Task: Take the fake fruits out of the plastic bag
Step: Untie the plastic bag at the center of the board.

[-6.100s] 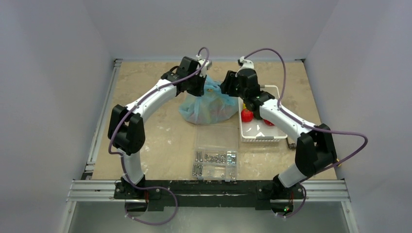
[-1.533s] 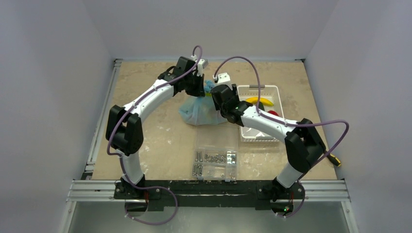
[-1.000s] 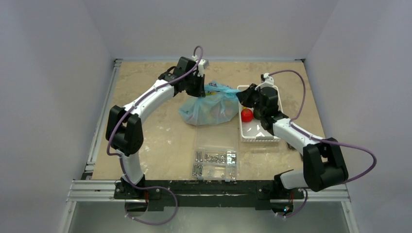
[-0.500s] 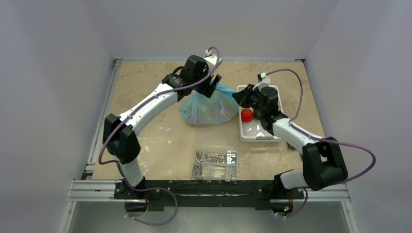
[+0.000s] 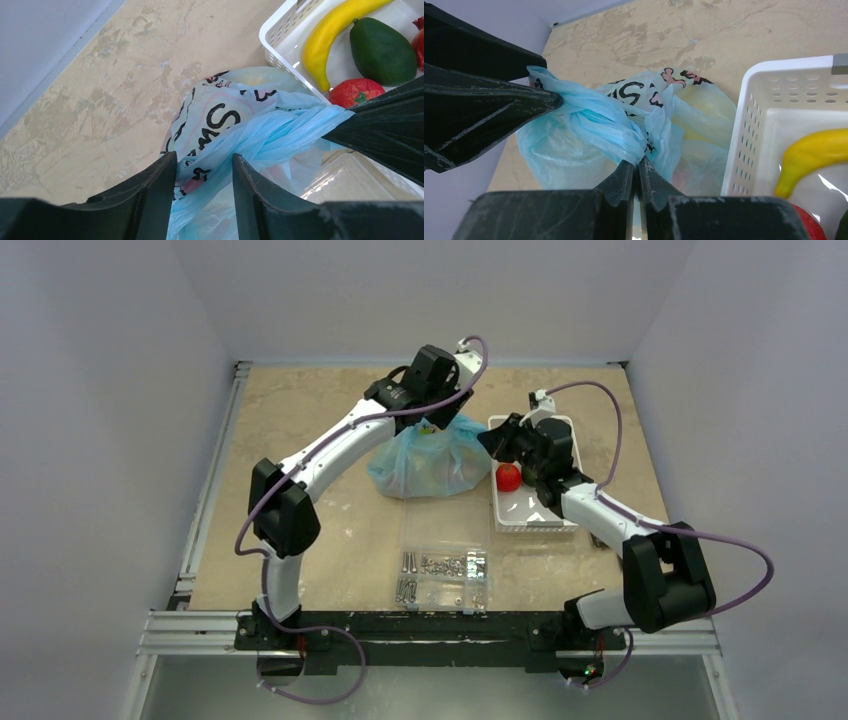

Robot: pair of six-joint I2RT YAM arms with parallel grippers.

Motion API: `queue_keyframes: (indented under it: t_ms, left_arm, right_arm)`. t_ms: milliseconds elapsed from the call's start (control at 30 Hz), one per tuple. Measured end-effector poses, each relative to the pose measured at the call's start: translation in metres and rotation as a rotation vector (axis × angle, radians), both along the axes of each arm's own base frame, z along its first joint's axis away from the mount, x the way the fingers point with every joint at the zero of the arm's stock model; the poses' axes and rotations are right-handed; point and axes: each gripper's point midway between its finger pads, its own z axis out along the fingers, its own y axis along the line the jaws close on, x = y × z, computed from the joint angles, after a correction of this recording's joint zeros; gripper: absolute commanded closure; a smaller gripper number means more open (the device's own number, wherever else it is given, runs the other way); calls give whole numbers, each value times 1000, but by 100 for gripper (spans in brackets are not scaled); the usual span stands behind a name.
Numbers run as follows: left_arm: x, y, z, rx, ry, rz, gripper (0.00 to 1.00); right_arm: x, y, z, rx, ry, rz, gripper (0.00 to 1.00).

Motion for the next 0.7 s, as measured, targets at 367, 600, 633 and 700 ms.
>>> queue_keyframes:
  t_ms: [367, 600, 633, 700]
  left_arm:
    - [-8, -3, -6, 9, 70, -34, 100]
    - [-11, 60, -31, -116, 160, 198, 100]
    - [-12, 78, -34, -168, 188, 244, 100]
    - [-13, 111, -33, -268, 219, 331, 100]
  right_arm:
    - [-2, 3, 1, 21, 11, 8, 100]
    - [-3, 0, 12, 229, 49, -40, 100]
    - [-5, -3, 12, 291, 51, -50, 100]
    - [-8, -7, 4, 404, 73, -74, 100]
